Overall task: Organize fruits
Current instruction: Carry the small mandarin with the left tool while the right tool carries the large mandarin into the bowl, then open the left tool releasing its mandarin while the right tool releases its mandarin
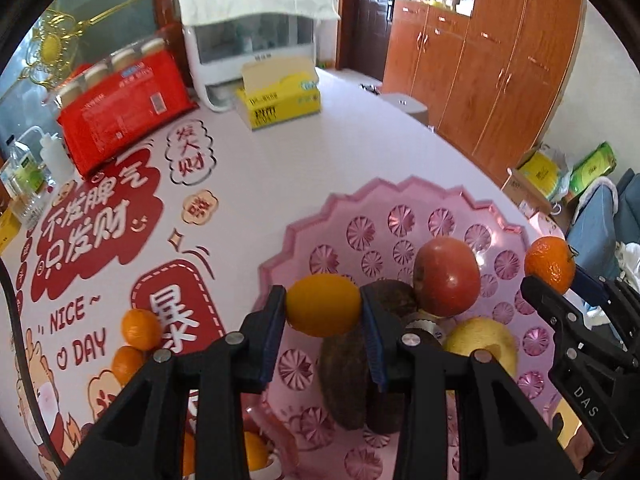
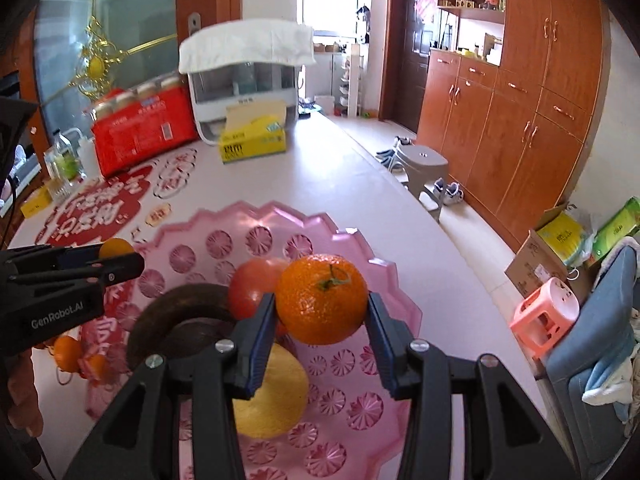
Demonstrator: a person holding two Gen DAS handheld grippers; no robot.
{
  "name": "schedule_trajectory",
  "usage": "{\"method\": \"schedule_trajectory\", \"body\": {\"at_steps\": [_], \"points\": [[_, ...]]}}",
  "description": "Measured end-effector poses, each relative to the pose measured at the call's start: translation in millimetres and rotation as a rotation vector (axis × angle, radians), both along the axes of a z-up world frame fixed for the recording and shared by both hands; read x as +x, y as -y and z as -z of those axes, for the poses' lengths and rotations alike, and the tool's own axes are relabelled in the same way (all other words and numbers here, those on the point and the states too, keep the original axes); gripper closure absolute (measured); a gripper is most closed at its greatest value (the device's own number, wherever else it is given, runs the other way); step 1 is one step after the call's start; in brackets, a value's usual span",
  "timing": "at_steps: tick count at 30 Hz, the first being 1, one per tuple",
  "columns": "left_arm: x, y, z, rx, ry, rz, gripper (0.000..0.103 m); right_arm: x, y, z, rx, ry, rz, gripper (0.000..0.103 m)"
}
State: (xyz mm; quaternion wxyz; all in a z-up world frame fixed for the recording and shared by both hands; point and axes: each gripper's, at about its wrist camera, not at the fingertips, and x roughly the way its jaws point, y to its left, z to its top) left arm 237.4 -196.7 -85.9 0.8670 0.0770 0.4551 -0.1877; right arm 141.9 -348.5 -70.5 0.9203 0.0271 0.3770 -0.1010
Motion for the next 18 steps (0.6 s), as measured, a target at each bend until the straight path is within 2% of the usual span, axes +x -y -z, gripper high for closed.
{"method": "schedule_trajectory", "body": {"at_steps": [12, 14, 15, 18], "points": [[12, 11, 29, 0.046, -0.068, 0.003, 0.066, 19, -5, 29, -0.056, -0.128, 0.007, 0.057], [11, 11, 28, 0.042, -0.068, 0.008, 0.058, 19, -6, 31, -0.058, -0.138, 0.008, 0.057], [10, 11, 28, 0.035, -0.069, 0.013, 0.05, 18, -7, 32, -0.06, -0.137, 0.011, 0.057], [4, 12, 24, 0.037, -0.049, 0.02, 0.034, 14, -10, 27, -0.077, -0.11, 0.019, 0.042]]}}
